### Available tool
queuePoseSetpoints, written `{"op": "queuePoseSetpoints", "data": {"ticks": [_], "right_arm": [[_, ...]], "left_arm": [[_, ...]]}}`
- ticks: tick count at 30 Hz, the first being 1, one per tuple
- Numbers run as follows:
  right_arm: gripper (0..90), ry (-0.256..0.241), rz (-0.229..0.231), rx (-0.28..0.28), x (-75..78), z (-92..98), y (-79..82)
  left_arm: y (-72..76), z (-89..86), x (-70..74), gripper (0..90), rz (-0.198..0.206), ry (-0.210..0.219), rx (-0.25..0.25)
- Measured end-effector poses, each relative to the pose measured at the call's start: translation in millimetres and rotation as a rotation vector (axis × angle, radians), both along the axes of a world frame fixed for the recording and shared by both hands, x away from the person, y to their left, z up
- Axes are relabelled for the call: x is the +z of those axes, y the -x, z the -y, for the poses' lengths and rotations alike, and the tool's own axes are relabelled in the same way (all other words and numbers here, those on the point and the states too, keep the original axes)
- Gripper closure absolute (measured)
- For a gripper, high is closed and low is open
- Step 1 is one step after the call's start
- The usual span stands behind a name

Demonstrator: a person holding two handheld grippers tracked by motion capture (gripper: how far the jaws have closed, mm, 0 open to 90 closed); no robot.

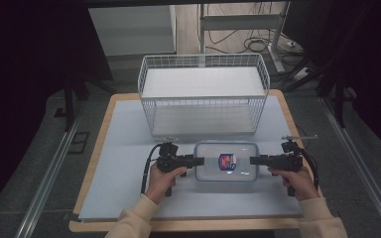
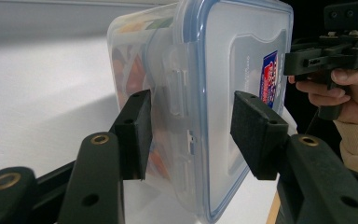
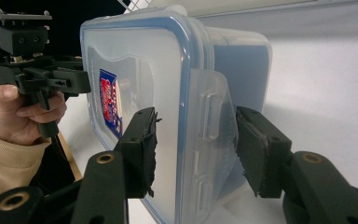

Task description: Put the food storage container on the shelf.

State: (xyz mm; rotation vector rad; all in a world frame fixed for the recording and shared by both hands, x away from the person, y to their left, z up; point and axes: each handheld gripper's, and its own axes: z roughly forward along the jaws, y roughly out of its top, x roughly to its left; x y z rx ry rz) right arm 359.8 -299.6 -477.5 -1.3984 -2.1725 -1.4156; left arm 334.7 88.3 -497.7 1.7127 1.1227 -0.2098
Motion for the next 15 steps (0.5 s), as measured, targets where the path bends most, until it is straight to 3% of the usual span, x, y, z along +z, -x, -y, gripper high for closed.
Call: {"op": "queuePoseSetpoints", "data": {"ticks": [10, 15], "right_arm": [[50.1, 0.0, 0.065, 0.002, 14.8, -7.1, 4.5], [50.1, -0.003, 0.094, 0.006, 21.5, -14.2, 5.0]], "left_arm": [[2.6, -9.2, 13.6, 50.3, 0.025, 0.017, 0.004], [3.2, -16.1, 23.7, 50.2, 0.043, -0.001, 0.004]]}}
